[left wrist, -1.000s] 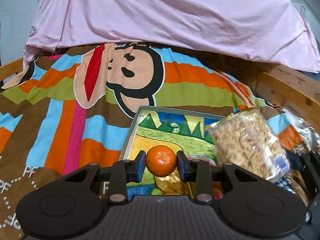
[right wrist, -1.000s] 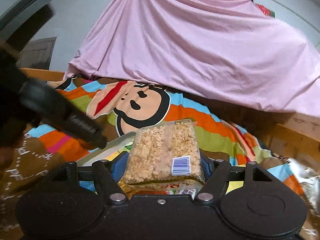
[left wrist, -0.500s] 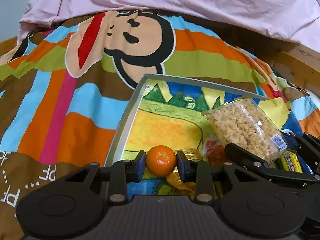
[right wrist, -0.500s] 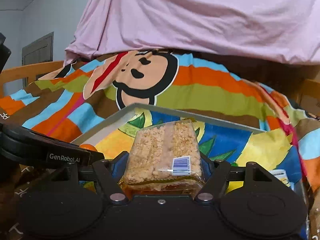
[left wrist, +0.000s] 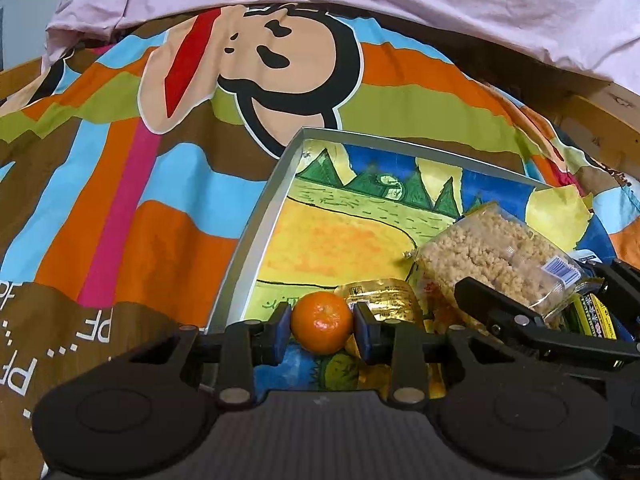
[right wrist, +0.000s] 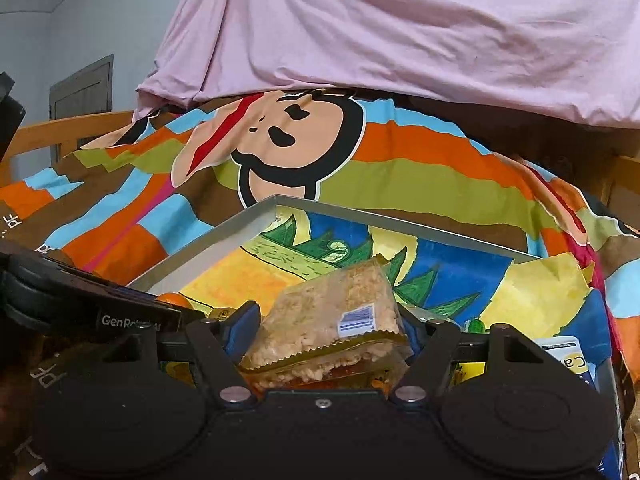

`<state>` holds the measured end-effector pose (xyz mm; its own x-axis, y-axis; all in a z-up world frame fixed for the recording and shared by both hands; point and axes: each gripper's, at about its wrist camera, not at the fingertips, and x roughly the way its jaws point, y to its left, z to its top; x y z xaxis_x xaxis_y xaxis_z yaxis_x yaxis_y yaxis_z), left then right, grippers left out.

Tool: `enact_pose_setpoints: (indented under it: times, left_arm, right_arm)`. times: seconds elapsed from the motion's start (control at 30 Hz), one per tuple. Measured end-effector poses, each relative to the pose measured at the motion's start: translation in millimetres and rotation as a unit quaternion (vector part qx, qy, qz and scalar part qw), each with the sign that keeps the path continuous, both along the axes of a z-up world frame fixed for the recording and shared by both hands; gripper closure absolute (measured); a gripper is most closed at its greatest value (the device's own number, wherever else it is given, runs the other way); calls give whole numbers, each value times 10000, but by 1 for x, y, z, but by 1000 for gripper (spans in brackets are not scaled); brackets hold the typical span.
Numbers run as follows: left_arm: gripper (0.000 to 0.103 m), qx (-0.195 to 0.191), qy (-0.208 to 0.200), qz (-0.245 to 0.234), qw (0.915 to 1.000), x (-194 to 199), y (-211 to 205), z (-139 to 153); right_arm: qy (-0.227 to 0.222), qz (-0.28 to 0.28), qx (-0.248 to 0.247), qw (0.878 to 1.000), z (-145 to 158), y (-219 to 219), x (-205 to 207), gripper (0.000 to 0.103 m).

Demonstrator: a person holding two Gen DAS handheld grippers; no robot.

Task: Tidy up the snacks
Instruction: 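Open both tools to drop the orange ball and rice-crisp bar into the tray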

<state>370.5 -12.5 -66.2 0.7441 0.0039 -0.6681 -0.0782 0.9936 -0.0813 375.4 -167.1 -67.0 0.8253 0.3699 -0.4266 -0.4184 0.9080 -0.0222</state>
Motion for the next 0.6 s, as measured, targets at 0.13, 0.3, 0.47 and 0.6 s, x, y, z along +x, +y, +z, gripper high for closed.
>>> enact_pose_setpoints:
  times: [0.13, 0.3, 0.47, 0.6]
  left_arm:
    - [63, -59, 1, 79, 10000, -2, 4, 0]
    - [49, -236, -99, 139, 9996, -6, 8, 5]
    - [41, -284, -245, 156, 9992, -12, 8, 17]
    - [30, -335, -445, 240, 9982, -21, 10, 31]
  right_arm:
    - [-19, 5, -28, 10000, 1, -1, 0, 27]
    - [-147, -30, -62, 9999, 9, -4, -4, 21]
    - [-248, -178, -12, 9995, 20, -11, -9, 18]
    - [-363, -359, 104, 9986, 35, -20, -16, 15]
